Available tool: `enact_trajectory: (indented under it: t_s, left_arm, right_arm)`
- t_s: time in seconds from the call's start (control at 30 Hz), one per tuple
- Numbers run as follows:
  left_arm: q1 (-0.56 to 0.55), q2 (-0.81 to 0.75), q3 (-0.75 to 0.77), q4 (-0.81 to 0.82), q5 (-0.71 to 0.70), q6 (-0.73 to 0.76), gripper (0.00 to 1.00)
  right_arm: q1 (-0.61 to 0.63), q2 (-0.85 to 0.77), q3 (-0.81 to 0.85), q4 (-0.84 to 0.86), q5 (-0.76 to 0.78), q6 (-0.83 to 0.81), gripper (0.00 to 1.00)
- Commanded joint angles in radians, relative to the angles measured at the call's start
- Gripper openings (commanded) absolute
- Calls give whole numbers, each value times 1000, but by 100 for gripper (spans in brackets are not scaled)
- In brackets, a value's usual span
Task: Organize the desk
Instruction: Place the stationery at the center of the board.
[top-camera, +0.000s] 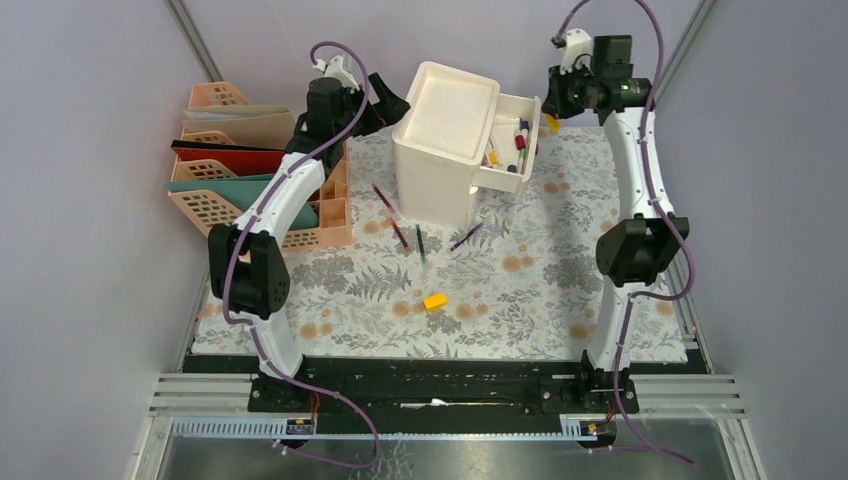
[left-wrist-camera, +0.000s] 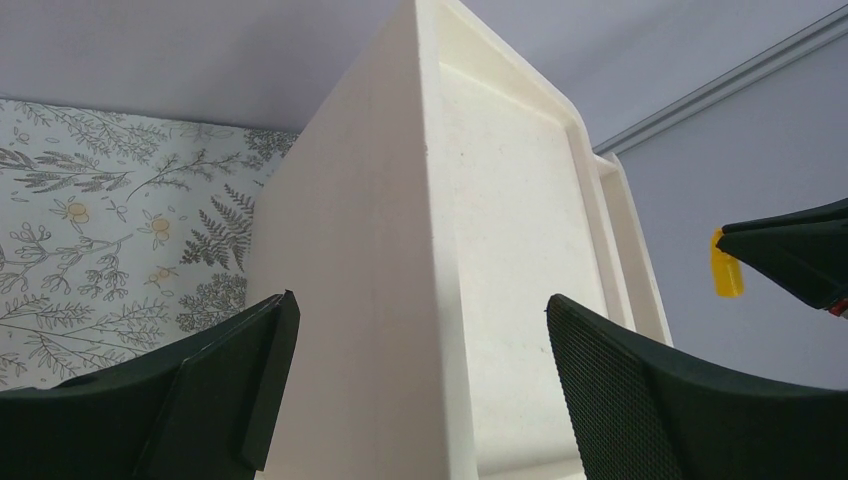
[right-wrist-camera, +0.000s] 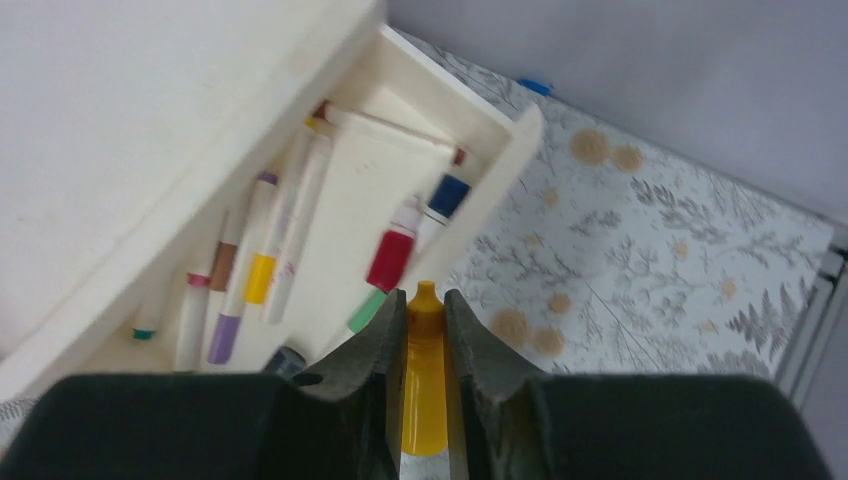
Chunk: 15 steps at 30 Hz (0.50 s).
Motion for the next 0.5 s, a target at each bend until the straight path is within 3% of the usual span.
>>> enact_trajectory:
  t_s: [0.0,0.1,0.27,0.47]
  left_arm:
    - [-9,-83,4,49,-16,4,99]
    - [-15,-88,0,47,-22,4,99]
    - [-23,-86,10,37,-25,4,99]
    - [-30,-83,12,23,-27,2,99]
  right_arm:
    - [-99,-85,-87,19,-21,11,6]
    - [-149,-116,-232,19,-21,11,6]
    - [-186,-206,-608,19,-21,11,6]
    - [-186,-197,-839,19,-21,11,6]
